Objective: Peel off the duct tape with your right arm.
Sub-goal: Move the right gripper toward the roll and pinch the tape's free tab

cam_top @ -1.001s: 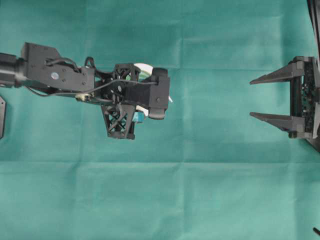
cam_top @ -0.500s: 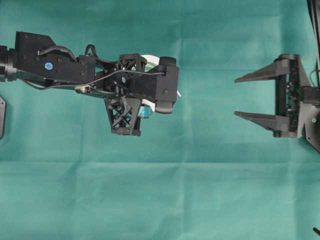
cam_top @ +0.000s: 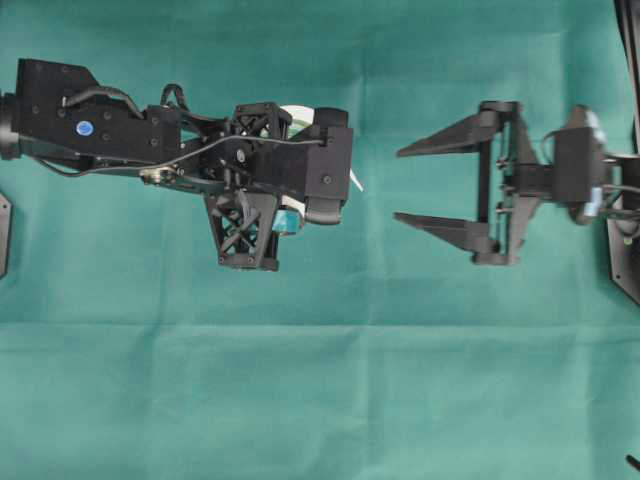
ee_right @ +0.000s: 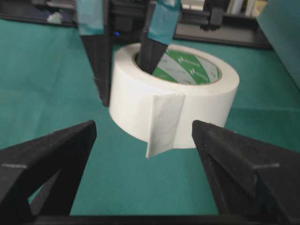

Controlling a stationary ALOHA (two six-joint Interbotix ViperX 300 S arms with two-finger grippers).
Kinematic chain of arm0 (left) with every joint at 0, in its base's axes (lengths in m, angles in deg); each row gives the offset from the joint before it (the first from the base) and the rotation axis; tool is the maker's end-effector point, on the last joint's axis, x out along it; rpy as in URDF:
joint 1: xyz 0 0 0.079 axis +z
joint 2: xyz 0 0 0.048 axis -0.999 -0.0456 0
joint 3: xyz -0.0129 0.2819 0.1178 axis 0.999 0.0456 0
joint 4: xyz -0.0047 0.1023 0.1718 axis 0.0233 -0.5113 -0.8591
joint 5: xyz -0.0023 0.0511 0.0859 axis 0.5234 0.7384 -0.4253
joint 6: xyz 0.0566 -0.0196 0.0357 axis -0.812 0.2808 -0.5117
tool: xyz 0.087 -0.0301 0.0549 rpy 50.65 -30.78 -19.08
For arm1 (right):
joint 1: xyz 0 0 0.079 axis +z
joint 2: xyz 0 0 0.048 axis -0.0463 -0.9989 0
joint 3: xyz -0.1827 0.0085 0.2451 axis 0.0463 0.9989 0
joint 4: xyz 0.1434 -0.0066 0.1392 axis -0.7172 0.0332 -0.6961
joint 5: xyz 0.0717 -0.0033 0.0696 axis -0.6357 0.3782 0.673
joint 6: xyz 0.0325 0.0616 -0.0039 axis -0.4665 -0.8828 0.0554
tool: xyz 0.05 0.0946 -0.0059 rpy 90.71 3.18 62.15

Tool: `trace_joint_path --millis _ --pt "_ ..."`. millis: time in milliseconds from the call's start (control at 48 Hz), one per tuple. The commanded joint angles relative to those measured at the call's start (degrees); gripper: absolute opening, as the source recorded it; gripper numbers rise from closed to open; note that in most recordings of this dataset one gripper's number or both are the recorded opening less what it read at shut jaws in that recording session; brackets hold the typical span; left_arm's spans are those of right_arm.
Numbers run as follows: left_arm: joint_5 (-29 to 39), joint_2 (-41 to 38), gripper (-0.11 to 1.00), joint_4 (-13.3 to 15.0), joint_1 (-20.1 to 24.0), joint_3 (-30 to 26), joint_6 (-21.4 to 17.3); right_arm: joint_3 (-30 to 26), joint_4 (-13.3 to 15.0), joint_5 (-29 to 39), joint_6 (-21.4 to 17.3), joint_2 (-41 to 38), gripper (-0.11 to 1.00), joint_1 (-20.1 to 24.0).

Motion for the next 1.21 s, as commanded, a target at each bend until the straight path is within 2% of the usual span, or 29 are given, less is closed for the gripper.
trace_joint_path --millis 0,292,542,792,1022,1188 --pt "0.0 2.29 0.22 -0.18 -0.26 -1.49 -0.09 -2.29 -0.44 -0.79 -0.09 -1.23 0.75 -0.44" --pt "0.79 2.29 0.22 -0.18 -0.26 -1.93 -0.18 -5.1 -0.79 -1.93 -0.26 -5.19 0.75 -1.14" --pt "0.79 2.29 0.22 -0.18 -0.18 -2.2 -0.09 -7.21 -2.64 -2.2 -0.09 -8.44 0.75 -1.41" --pt "0.79 2.29 0.22 -0.18 -0.18 -2.2 -0.09 -7.82 -4.66 -2.2 0.0 -9.93 0.75 -2.64" --pt "0.79 2.29 0.22 -0.18 -0.18 -2.2 -0.09 -7.73 -5.01 -2.2 0.0 -10.72 0.75 -3.43" --pt "0.79 2.29 0.22 -0.18 -0.26 -2.02 -0.09 -7.56 -5.62 -2.2 0.09 -10.72 0.71 -3.96"
